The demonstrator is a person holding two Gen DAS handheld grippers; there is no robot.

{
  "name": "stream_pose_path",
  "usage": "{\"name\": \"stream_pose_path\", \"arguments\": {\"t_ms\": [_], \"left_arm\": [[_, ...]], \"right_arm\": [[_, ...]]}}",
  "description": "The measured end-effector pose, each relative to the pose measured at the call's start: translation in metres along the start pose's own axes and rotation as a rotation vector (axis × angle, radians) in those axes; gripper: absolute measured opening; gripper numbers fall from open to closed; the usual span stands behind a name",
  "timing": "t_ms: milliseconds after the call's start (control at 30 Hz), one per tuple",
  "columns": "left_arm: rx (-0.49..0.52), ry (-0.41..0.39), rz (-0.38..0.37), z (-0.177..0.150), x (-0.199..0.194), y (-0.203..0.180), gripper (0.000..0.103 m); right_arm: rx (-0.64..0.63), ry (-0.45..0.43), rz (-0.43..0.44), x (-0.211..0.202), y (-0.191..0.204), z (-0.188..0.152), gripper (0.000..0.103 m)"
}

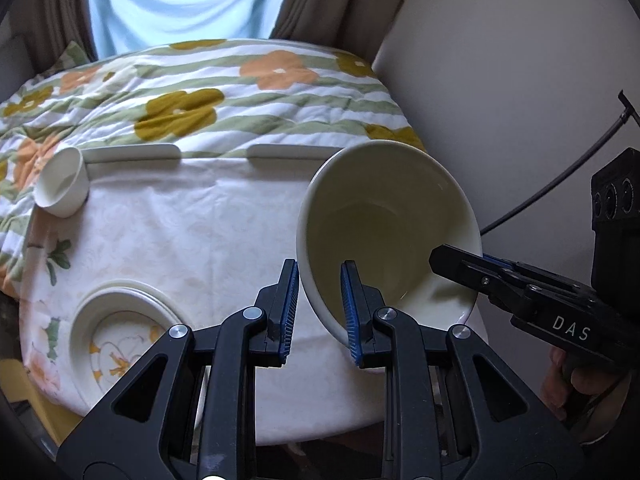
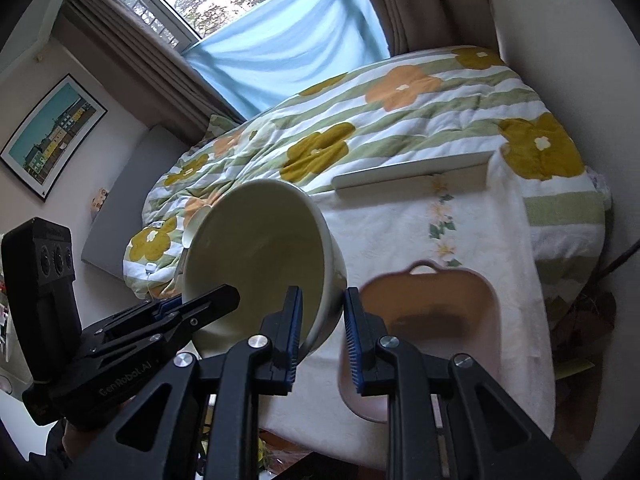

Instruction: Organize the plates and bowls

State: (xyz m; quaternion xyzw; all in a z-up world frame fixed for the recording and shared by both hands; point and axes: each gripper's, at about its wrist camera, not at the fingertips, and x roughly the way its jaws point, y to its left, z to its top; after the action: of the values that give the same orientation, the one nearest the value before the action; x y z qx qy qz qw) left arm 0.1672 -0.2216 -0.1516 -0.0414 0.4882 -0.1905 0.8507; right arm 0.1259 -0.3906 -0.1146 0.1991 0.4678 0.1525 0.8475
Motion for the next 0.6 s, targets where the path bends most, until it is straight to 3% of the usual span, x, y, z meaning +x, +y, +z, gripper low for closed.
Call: {"name": "stream_pose_path", "arguments": {"t_ms": [233, 400, 600], "left_arm": [[0.064, 0.145, -0.039, -0.015, 0.057, -0.035, 0.019], [0.145, 0.245, -0.012, -0.024, 0.098, -0.044, 0.019], [0.256, 0.294, 0.041, -0.030, 0.127, -0.054, 0.019]], "right_arm": [[0.102, 0.048, -0.090, 0.004, -0.051, -0.024, 0.019], [0.178, 0.098, -0.126, 0.024, -0.080, -0.040, 0.019], [0.210, 0.137, -0.176, 0.044, -0.091, -0.050, 0.019]]}}
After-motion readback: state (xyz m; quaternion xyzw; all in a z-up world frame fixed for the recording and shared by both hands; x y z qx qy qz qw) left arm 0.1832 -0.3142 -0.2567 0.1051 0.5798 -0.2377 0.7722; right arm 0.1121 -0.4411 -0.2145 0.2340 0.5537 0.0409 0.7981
